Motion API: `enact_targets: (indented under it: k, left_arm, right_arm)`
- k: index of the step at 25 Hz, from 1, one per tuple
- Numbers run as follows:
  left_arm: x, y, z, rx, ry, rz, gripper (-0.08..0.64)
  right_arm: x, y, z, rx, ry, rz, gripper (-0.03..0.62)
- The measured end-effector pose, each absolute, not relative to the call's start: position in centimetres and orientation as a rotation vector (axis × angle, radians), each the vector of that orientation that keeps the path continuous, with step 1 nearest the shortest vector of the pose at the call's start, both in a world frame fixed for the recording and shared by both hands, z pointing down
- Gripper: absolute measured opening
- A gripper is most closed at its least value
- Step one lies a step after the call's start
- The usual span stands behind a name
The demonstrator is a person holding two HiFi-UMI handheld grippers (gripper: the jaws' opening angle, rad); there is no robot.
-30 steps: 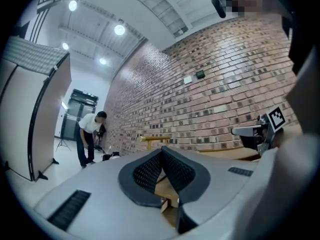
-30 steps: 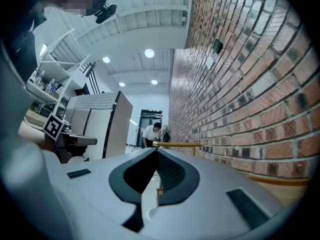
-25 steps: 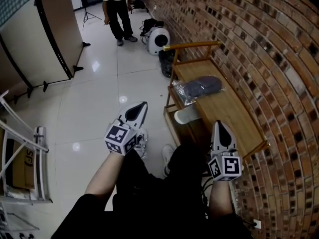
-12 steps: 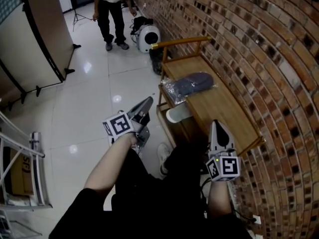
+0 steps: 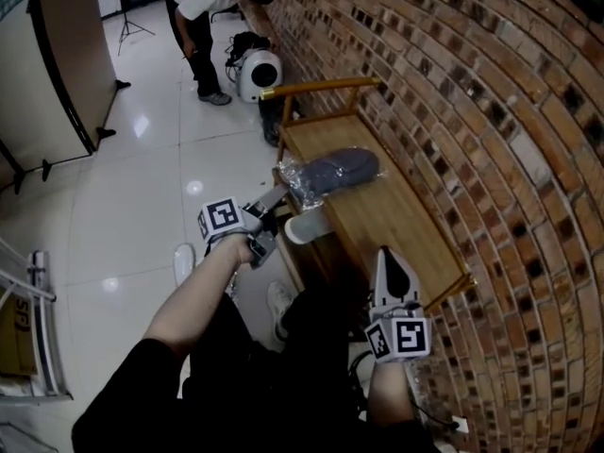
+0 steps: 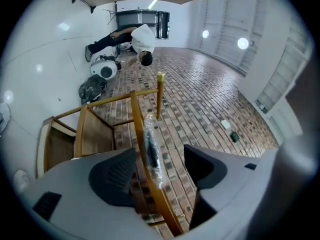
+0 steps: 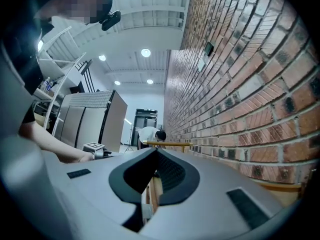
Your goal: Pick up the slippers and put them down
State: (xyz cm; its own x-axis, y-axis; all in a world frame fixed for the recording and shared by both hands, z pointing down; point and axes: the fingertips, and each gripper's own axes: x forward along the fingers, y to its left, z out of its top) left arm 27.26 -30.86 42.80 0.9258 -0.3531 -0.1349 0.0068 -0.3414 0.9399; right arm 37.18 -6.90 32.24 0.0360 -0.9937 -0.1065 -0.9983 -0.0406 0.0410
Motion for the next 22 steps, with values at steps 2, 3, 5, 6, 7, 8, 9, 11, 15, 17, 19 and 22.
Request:
enact_targets:
  k: [2, 3, 5, 6, 7, 8, 9, 11, 15, 17, 19, 22]
  left_arm:
    - [28.6, -32.2, 43.5, 1.879, -0.291, -0.352, 0.318]
    - [29.2, -32.6, 43.7, 1.875, -0.295, -0.347, 0.318]
    - [30.5, -33.2, 43.5, 1.869, -0.289, -0.346, 0.319]
    - [31.2, -33.4, 43.3, 1.870, -0.285, -0.347, 0.318]
    - [31.7, -33.6, 43.2, 1.873, -0.279, -0.346, 0.318]
    - [32.3, -33.7, 43.2, 1.878, -0.273, -0.341, 0.318]
    - [32.7, -33.7, 43.4, 1.879, -0.266, -0.334, 0.318]
    - [32.9, -33.7, 43.8, 1.868, -0.262, -0.328, 0.314]
    - [32.3, -33.4, 43.2, 1.812, -0.231, -0.393, 0.079]
    - [32.3, -33.1, 42.5, 1.791, -0.201, -0.423, 0.074]
    - [31.9, -32.7, 41.8, 1.805, -0.182, -0.435, 0.072]
    - [30.4, -31.9, 40.8, 1.812, -0.160, -0.483, 0.072]
  right_arm:
    - [37.2, -6.5, 32.2, -2.230, 2.138, 0.155, 0.008]
    - [37.3, -6.3, 32.2, -2.232, 2.136, 0.153, 0.008]
    - [37.6, -6.2, 32.2, -2.233, 2.135, 0.152, 0.008]
    - [37.9, -6.2, 32.2, -2.230, 2.133, 0.150, 0.009]
    - [38.2, -6.2, 32.2, -2.222, 2.125, 0.141, 0.008]
    - [38.4, -6.2, 32.3, -2.212, 2.114, 0.126, 0.009]
    - [38.5, -6.2, 32.3, -2.203, 2.101, 0.111, 0.008]
    - [38.4, -6.0, 32.3, -2.192, 2.091, 0.097, 0.008]
    - [38.2, -5.9, 31.8, -2.188, 2.095, 0.117, 0.008]
    - [38.4, -5.9, 31.8, -2.185, 2.093, 0.122, 0.009]
    - [38.2, -6.0, 31.9, -2.178, 2.099, 0.122, 0.008]
    - [37.2, -6.2, 32.0, -2.158, 2.127, 0.120, 0.008]
